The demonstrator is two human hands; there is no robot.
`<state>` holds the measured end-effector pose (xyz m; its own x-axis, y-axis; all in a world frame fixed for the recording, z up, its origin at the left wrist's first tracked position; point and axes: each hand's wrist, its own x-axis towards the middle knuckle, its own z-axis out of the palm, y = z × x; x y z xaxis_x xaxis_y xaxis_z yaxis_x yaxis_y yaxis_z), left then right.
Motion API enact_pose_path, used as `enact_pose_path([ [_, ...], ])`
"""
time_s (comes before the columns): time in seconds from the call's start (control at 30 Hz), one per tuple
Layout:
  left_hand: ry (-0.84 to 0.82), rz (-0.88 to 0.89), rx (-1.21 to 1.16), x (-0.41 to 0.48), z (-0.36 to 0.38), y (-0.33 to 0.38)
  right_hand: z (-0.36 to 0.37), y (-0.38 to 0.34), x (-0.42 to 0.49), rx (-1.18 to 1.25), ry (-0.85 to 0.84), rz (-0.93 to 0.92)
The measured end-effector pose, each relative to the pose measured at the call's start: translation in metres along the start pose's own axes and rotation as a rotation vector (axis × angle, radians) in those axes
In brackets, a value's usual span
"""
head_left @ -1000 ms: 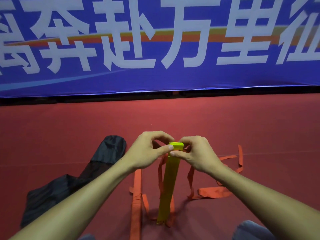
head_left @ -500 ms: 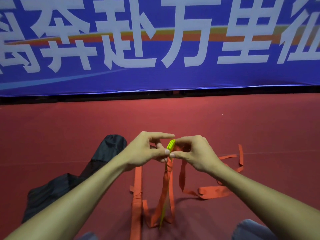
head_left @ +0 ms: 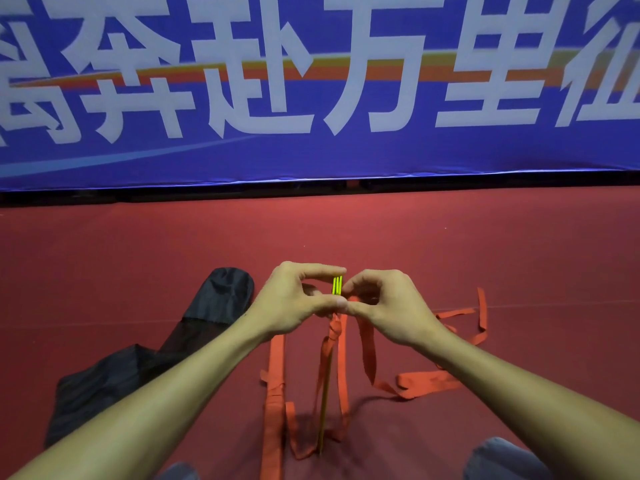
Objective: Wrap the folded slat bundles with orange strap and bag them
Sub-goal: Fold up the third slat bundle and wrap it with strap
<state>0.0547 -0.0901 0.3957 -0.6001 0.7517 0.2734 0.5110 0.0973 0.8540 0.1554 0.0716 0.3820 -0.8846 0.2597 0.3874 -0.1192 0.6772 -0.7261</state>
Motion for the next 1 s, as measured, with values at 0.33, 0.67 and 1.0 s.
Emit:
enact_pose_path([
  [0.33,0.197,0.180,0.091,-0.002,0.020,-0.008,-0.005,0.001,0.002,0.014,-0.124,-0.071],
  [0.67,0.218,0.093,-0.131,-0.001,0.022,-0.009,0.001,0.005,0.000,0.039,-0.088,-0.064],
  [1.0,-0.083,0.018,-0.275,0.000,0.000,-0.012,0.001,0.005,0.000,0.012,-0.085,0.003],
])
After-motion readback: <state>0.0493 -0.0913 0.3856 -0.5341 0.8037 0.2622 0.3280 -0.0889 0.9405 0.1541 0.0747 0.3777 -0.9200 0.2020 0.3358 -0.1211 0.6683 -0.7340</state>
